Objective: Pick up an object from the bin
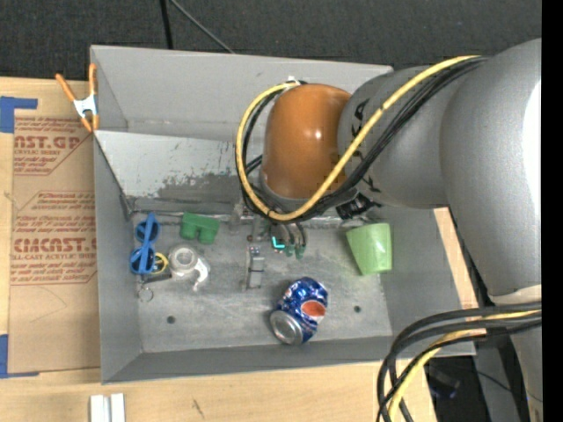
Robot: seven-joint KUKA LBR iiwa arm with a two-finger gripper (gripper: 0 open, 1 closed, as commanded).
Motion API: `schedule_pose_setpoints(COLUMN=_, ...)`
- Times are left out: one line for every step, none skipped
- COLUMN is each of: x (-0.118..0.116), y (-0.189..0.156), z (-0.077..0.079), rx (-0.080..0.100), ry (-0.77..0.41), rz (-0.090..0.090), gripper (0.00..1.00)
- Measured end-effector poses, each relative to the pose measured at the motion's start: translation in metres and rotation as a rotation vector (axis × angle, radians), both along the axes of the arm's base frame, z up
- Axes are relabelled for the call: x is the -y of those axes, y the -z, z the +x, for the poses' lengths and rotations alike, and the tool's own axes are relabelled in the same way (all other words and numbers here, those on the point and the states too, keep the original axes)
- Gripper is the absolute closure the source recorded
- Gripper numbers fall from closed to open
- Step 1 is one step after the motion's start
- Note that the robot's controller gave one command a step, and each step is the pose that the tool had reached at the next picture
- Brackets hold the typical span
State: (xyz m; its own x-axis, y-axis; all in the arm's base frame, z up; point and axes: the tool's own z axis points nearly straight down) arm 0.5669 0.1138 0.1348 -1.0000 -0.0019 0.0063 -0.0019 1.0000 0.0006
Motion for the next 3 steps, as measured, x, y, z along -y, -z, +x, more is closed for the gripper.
schedule_pose_setpoints(x=-0.064, y=0.068, z=-0.016, rx=0.003, ry=-0.131, rz=0.001, gripper=0.00)
schedule_pose_setpoints(x=-0.083, y=0.034, z=-0.031, rx=0.009, ry=-0.235, rz=0.002, gripper=0.00)
schedule_pose_setpoints(x=-0.081, y=0.022, z=-0.036, rx=0.008, ry=-0.071, rz=0.001, gripper=0.00)
